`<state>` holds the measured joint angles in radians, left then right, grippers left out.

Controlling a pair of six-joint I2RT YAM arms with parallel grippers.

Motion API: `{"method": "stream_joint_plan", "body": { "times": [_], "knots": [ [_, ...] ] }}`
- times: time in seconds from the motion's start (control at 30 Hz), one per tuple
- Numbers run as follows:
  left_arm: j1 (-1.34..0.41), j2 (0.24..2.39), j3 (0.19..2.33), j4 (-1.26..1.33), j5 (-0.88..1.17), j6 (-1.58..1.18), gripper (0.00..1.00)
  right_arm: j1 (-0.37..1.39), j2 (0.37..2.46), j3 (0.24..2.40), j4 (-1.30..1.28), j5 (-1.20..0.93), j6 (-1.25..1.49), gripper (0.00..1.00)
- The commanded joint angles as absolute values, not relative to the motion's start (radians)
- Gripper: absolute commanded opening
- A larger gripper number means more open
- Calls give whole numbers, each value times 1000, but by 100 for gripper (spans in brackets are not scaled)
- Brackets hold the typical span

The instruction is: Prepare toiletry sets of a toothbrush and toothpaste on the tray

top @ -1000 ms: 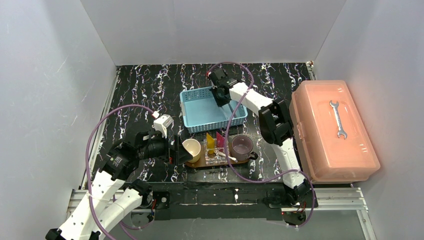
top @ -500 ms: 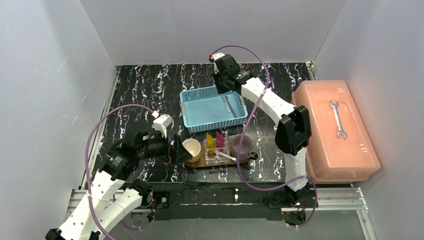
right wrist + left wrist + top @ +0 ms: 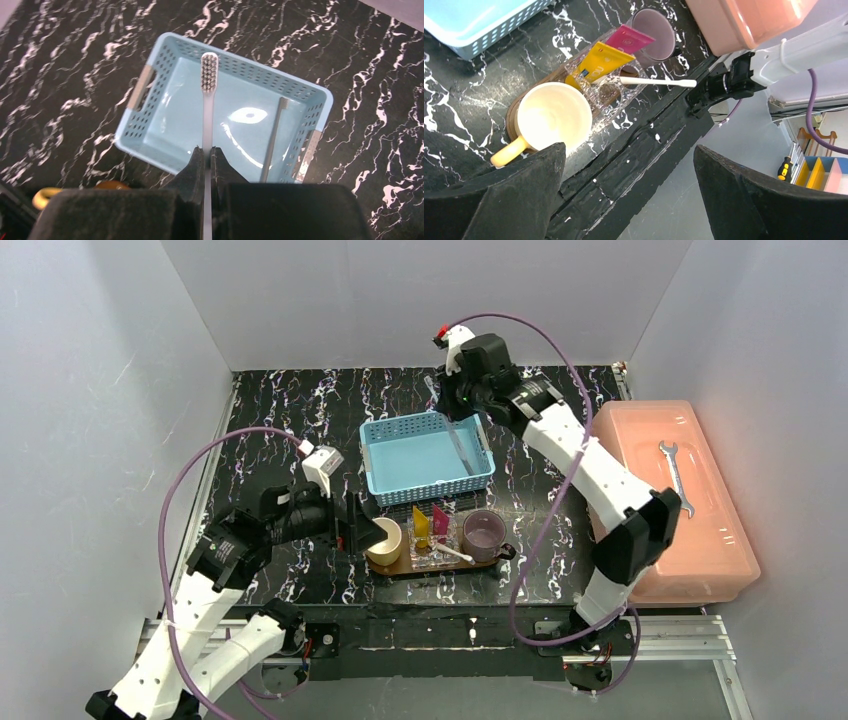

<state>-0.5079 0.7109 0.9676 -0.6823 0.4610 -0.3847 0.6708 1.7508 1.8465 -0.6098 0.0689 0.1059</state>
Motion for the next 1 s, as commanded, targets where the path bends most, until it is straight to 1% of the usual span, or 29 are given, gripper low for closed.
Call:
{"method": "stream_joint_plan", "body": {
  "times": [0.0,0.17,0.43,0.67,0.97],
  "knots": [
    [-510,724,1039,-689,509,-363,99,676,1630,1801,-632,-94,109,1],
    [-509,733,1090,-689,553,-362,99,677,1505,1704,-634,-259,120,1],
    [-509,755,1154,-674,653,-366,99,676,1349,1489,-557,-545,175,1],
    [-510,765,1163,-620,733,-406,99,678,1273,1319,-370,-789,278,1],
    [-509,765,1160,-585,784,-429,99,711,1213,1168,-125,-960,408,1]
  ]
}}
